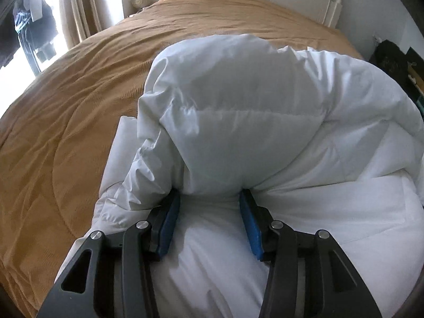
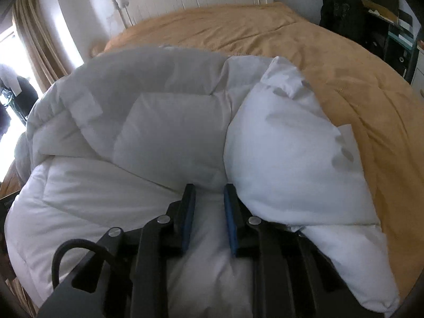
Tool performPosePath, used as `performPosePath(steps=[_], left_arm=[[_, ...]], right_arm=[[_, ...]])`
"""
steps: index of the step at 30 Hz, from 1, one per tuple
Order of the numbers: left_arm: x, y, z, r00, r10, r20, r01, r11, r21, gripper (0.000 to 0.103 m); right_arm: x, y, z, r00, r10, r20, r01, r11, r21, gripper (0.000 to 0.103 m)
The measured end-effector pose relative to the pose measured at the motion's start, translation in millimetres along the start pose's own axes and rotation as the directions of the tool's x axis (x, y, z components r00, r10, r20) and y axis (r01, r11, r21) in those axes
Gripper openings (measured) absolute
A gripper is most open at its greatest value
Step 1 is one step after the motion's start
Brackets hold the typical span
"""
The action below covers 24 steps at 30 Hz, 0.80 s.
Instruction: Fold large clothes
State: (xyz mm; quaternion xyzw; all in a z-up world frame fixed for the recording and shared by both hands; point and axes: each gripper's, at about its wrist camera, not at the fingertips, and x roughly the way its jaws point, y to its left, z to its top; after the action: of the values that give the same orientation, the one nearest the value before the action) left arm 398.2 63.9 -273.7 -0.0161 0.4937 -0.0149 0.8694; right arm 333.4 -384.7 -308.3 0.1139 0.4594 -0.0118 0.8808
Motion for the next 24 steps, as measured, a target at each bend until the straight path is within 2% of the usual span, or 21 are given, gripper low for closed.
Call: performPosePath(steps=[6,20,22,24], left_arm=[[4.7,16.6,-6.0,1.0,-0.012,0.016,0.011,1.0,0.015,0.048],[5.2,9.4,-12.9,1.0,0.011,0.029,-0.012,0.999,0.034,0.048],[1.9,6.5,-14.1,0.999,0.025,0.031,-0.026,0.999,0.04,0.048],[-12.4,-4.2,-10.8,0.994,0.099,0.041,-0.102,0.992,0.077,0.048]], right_arm=[[6.1,1.6,-3.0,1.0,0.008,0.001,-0.008,1.0,0.008,0.022],[10.5,-6.5,-16.5,1.0,0.012,0.02,-0.013,1.0,0.014,0.022],[10.3,-5.9,-16.9,1.0,0.01,0.02,-0.01,1.0,0.013,0.022],[9.3,-2.7,-15.3,1.0,-0.007,0.012,0.007,1.0,0.008,0.022]])
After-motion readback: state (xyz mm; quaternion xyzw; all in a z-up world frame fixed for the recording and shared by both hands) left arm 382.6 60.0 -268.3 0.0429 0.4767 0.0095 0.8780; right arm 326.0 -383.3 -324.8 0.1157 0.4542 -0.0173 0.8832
